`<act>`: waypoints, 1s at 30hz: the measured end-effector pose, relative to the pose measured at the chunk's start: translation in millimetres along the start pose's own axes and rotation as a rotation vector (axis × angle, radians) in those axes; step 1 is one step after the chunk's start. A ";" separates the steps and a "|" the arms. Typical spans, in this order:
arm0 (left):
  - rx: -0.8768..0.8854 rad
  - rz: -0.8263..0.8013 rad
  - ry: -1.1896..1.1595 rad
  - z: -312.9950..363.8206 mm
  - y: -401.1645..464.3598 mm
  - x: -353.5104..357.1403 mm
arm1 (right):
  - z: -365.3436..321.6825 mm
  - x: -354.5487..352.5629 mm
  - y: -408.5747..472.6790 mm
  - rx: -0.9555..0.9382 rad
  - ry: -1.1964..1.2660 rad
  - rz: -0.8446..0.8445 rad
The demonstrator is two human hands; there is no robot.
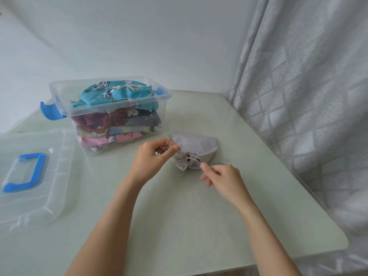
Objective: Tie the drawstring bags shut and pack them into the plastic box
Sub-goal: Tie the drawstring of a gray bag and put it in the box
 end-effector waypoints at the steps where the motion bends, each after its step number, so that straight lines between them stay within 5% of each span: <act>1: 0.001 0.002 -0.002 0.7 -0.1 0.6 | -1.1 5.9 -1.7 0.043 0.092 -0.046; 6: 0.007 -0.018 0.017 1.1 -1.0 1.9 | 1.7 17.0 4.3 0.314 0.662 0.060; 10: 0.020 -0.031 0.197 -5.2 0.1 -5.5 | 1.7 -0.8 4.4 0.145 0.258 0.299; 16: 0.041 -0.143 0.406 -13.6 0.4 -2.8 | -11.3 2.9 3.0 -0.202 -0.140 0.318; 24: 0.037 -0.023 0.589 -7.1 2.0 -19.0 | -17.2 -4.7 -4.5 -0.204 0.099 0.155; 30: -0.098 -0.155 0.362 -12.5 -1.1 -22.5 | -9.8 -24.6 0.1 -0.174 -0.153 0.136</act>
Point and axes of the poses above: each hand's wrist, its own y-axis towards the middle knuckle, its own x-axis out of the palm, z = x × y, the point moved 7 cm from there along y, towards the middle knuckle, and after that the axes turned 13 degrees about -y, right-handed, at the moved point
